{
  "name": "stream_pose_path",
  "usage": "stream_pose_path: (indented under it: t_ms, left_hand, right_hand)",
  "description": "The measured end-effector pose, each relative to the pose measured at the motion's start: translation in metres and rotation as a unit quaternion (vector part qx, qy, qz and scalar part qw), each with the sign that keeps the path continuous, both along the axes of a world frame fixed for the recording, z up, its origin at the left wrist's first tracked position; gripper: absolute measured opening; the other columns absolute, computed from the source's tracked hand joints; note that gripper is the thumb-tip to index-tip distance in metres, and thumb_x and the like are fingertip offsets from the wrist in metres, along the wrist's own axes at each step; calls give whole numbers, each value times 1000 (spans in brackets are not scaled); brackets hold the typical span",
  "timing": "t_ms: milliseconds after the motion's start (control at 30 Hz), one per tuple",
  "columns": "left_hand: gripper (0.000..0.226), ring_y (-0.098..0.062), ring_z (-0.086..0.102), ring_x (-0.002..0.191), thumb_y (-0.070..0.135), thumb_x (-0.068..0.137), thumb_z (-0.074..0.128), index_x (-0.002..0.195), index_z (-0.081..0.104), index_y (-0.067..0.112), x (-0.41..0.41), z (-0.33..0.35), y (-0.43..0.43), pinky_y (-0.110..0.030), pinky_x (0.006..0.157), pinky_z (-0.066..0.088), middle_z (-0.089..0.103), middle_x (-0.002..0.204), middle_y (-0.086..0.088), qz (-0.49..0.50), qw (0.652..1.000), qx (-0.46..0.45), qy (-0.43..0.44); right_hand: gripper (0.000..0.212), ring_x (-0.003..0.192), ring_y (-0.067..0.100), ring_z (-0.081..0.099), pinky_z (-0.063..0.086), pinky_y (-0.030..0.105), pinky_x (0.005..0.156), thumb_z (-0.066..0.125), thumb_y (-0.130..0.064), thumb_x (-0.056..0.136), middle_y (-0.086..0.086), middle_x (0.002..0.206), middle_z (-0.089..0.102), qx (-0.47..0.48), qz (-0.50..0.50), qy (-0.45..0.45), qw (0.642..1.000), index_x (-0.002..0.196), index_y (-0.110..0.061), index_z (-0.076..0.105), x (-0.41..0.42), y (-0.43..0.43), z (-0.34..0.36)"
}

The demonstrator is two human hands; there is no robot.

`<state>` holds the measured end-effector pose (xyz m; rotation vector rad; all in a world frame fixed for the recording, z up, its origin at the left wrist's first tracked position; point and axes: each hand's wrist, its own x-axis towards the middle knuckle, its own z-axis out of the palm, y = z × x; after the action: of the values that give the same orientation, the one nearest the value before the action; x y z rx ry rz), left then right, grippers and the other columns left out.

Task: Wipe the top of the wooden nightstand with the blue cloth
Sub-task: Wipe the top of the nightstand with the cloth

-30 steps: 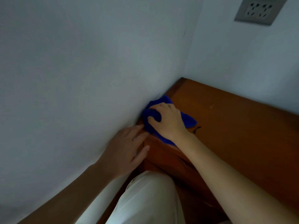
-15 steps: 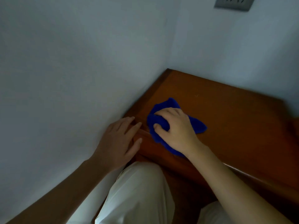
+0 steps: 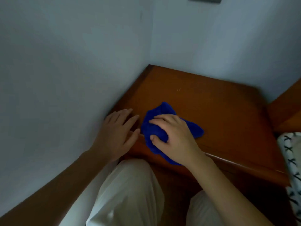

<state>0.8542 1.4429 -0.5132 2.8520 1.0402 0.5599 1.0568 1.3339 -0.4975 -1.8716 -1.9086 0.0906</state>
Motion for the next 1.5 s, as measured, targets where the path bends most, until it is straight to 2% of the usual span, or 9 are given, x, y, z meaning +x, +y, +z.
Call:
stream_pose_path:
  t_ms: [67, 233, 467, 667, 767, 867, 1100, 1267, 1500]
  left_hand:
    - [54, -35, 52, 130, 47, 98, 39, 135, 60, 14, 9, 3, 1, -53, 105, 41, 55, 143, -13, -12, 1000, -2, -1]
    - [55, -31, 48, 133, 50, 100, 35, 138, 58, 17, 35, 8, 3, -51, 109, 38, 53, 145, -11, -47, 999, -9, 2]
    - [59, -27, 45, 137, 58, 100, 30, 141, 52, 23, 81, 20, 9, -51, 110, 39, 51, 148, -8, -108, 994, -23, 11]
    - [65, -26, 40, 141, 65, 99, 23, 143, 50, 25, 114, 19, 12, -52, 113, 35, 47, 151, -7, -123, 991, -48, 24]
    - [65, -24, 41, 140, 64, 98, 24, 142, 52, 25, 119, 13, 9, -51, 113, 35, 49, 149, -6, -112, 992, -62, 23]
    - [65, -24, 42, 139, 64, 98, 26, 141, 54, 24, 120, 10, 10, -51, 112, 36, 51, 148, -6, -114, 991, -61, 20]
    - [64, -23, 42, 139, 64, 97, 26, 140, 54, 25, 119, 6, 10, -49, 112, 36, 51, 148, -4, -112, 992, -53, 16]
    - [64, -22, 40, 141, 64, 98, 25, 141, 52, 27, 119, 7, 11, -48, 114, 33, 49, 150, -3, -110, 992, -55, 12]
    - [63, -22, 39, 141, 63, 97, 26, 141, 53, 27, 119, 8, 10, -49, 115, 33, 48, 151, -2, -108, 992, -63, 11]
  right_hand:
    - [46, 133, 7, 41, 31, 36, 112, 51, -53, 92, -21, 138, 51, -6, -6, 15, 1000, 134, -36, 57, 24, -18, 0]
    - [45, 131, 17, 43, 35, 44, 112, 48, -52, 95, -11, 137, 54, 14, -241, 11, 970, 134, -32, 57, 43, -24, 0]
    - [46, 133, 9, 40, 30, 36, 110, 45, -57, 94, -18, 140, 51, -9, -138, 10, 990, 135, -38, 55, 69, -63, 1]
    - [46, 130, 28, 45, 37, 46, 107, 50, -48, 97, -2, 142, 55, 19, -407, 13, 913, 136, -26, 58, 131, -112, 3]
    - [43, 129, 23, 46, 38, 48, 107, 50, -48, 97, -7, 139, 56, 44, -360, 2, 932, 134, -29, 58, 117, -122, -3]
    - [44, 130, 12, 44, 33, 35, 107, 50, -53, 94, -17, 137, 54, 29, -268, 22, 963, 133, -35, 59, 118, -133, -6]
    - [49, 133, 28, 42, 35, 46, 110, 51, -50, 96, -3, 144, 50, -13, -402, -5, 915, 139, -28, 54, 148, -104, 7]
    - [48, 136, 12, 39, 34, 42, 111, 45, -55, 96, -17, 144, 48, -17, -173, -7, 985, 139, -35, 52, 125, -107, 3]
    - [49, 134, 26, 41, 32, 48, 112, 50, -50, 96, -4, 145, 49, -9, -378, -2, 926, 140, -27, 52, 170, -99, 5]
